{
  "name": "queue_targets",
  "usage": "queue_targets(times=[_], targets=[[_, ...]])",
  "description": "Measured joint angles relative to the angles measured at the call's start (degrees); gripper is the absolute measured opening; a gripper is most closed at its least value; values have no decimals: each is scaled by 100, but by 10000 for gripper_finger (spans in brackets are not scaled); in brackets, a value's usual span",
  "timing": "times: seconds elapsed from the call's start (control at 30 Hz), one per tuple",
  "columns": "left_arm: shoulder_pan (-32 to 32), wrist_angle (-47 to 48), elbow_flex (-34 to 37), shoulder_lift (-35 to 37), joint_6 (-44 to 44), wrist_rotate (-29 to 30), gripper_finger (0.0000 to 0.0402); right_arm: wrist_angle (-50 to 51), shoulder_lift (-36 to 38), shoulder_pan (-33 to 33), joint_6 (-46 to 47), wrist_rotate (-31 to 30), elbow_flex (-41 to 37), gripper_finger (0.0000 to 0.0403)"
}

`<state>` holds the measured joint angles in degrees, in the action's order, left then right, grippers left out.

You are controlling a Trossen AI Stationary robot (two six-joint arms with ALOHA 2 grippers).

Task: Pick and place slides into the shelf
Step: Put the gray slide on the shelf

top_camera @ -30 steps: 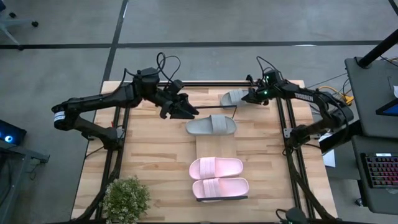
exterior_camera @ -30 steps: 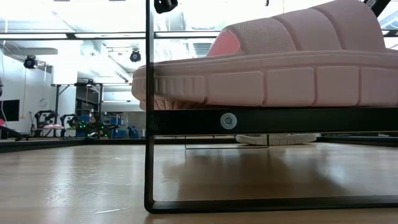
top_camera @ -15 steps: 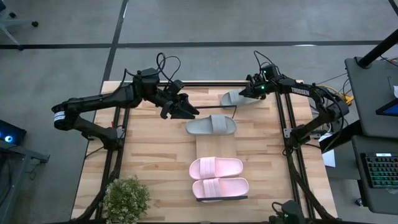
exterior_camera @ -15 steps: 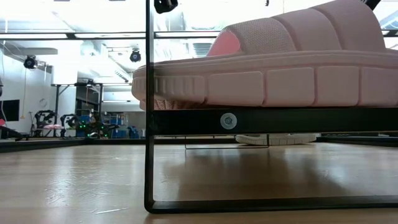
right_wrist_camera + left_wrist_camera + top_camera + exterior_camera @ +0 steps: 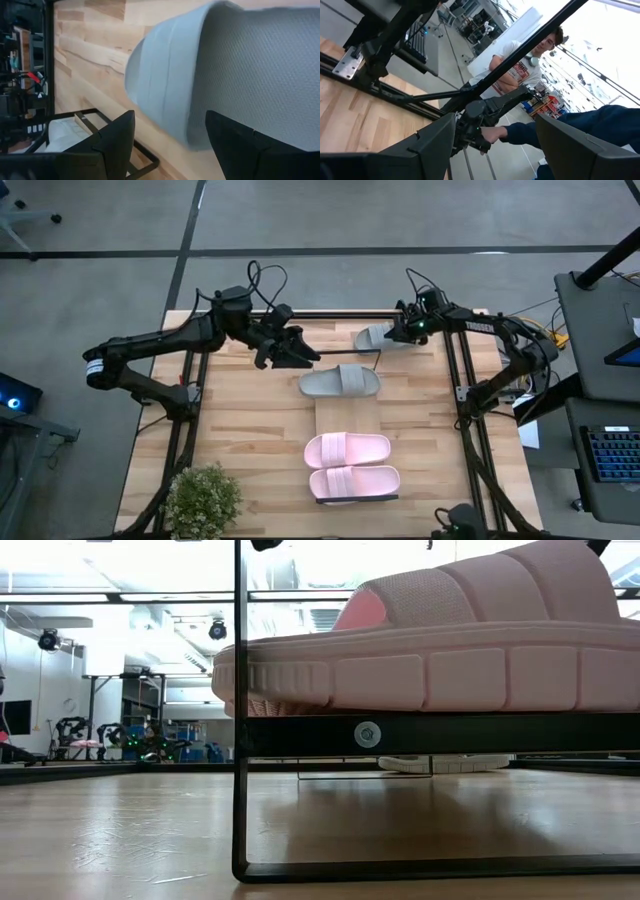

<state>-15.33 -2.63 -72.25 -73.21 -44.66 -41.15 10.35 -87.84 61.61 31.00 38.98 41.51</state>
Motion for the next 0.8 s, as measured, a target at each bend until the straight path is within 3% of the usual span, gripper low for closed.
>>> queue_targets(times=[0.23, 0.43, 0.6, 0.8], targets=[[0, 6, 7, 0, 7, -11, 261, -63, -172, -315, 6, -3, -30, 226], [-2, 6, 2, 0, 7, -18, 261, -182, -235, -386, 176, -7, -30, 195], [2, 8, 10, 0, 7, -20, 261, -219, -214, -386, 319, -22, -30, 137], [8, 11, 17, 0, 9, -22, 261, -225, -195, -401, 434, -16, -30, 36]])
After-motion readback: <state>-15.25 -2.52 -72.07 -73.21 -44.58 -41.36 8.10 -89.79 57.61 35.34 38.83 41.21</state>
